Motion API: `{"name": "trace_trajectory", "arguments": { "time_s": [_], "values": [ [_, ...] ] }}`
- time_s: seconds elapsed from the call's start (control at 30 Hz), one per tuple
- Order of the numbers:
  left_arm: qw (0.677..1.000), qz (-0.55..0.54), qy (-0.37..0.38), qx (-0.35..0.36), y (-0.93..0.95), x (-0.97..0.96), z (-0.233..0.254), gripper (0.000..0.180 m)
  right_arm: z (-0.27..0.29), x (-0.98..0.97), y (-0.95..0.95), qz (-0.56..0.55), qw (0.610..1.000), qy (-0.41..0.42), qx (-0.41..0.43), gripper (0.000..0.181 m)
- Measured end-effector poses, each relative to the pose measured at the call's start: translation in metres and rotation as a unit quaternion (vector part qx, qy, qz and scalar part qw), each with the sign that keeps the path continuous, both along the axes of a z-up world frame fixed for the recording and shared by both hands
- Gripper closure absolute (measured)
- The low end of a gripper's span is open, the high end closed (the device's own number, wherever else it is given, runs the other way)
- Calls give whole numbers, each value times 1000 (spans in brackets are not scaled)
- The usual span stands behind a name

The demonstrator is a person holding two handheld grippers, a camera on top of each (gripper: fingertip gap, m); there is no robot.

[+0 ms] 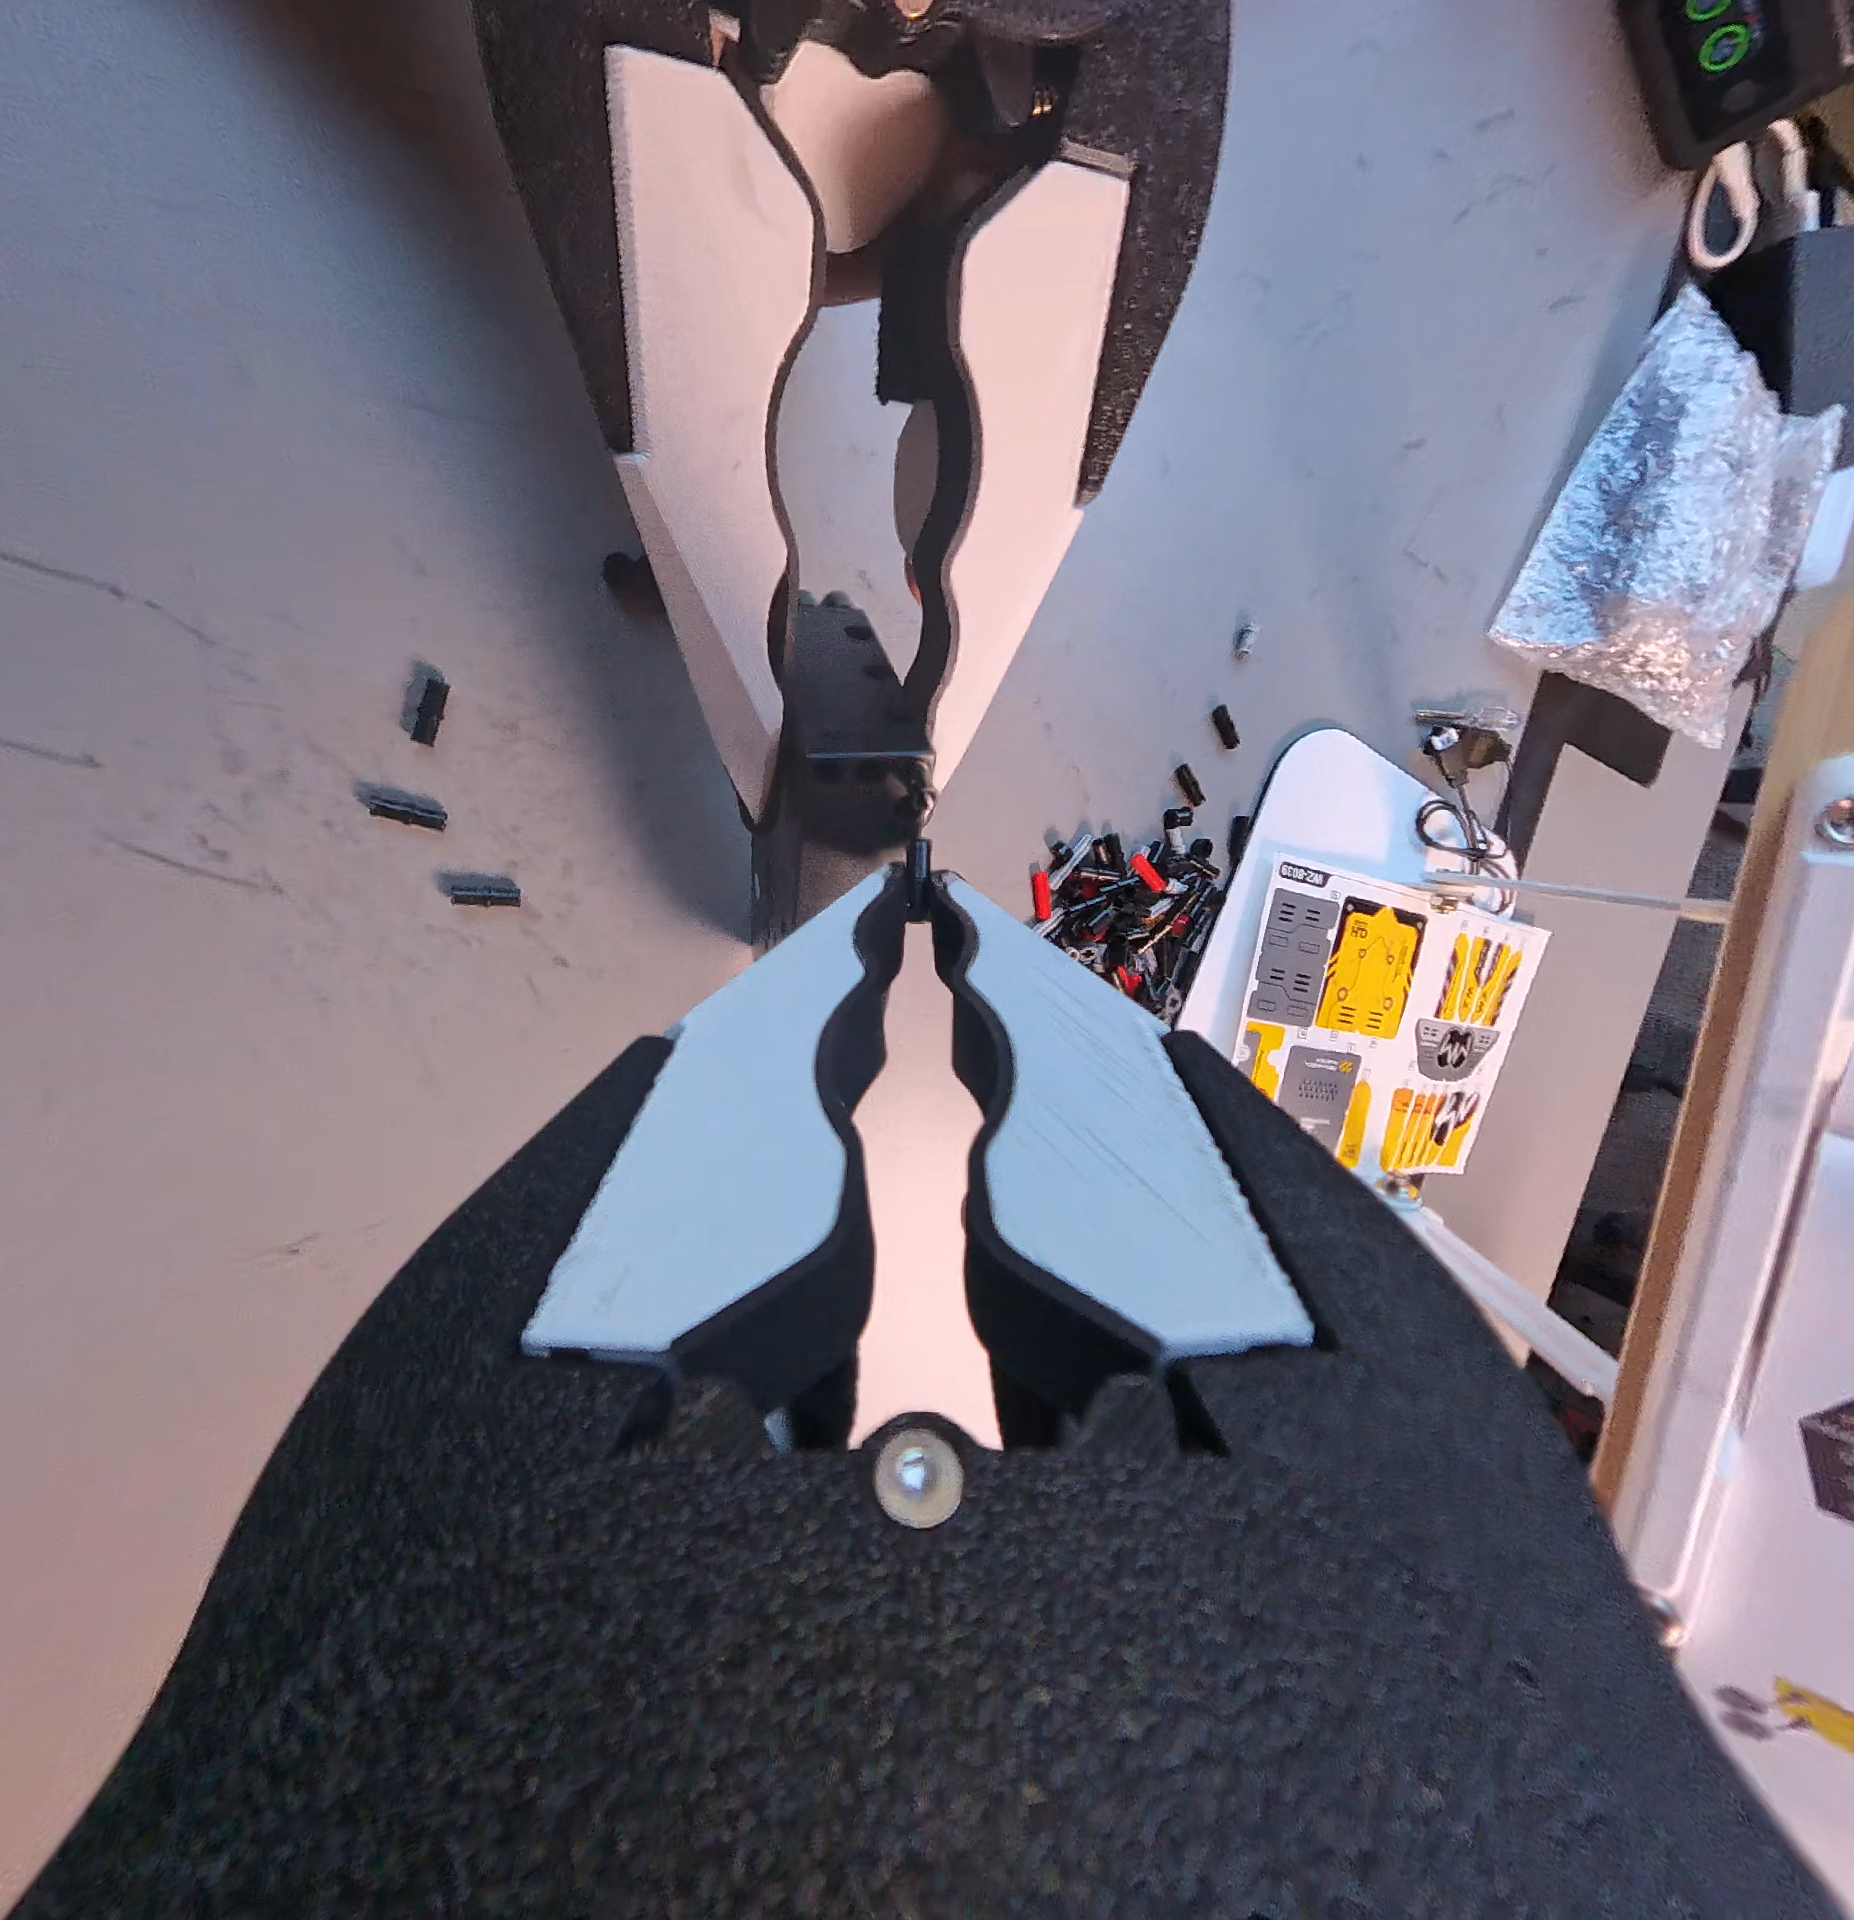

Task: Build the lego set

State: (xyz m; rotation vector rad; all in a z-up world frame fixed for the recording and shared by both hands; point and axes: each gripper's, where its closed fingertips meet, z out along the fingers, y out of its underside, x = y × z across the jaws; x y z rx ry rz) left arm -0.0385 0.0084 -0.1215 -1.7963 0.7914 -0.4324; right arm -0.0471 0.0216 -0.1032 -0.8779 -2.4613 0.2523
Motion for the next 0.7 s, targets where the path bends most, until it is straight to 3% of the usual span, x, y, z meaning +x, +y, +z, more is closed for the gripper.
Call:
{"name": "trace_trajectory", "arguments": {
  "time_s": [0.37, 0.7],
  "values": [
    [1000, -4, 5, -10, -3, 4, 3, 154, 1, 0, -7, 51, 993, -91, 49, 178],
    [1000, -4, 9, -8, -4, 5, 6, 154, 7, 2, -10, 37, 992, -120, 15, 178]
  ]
}}
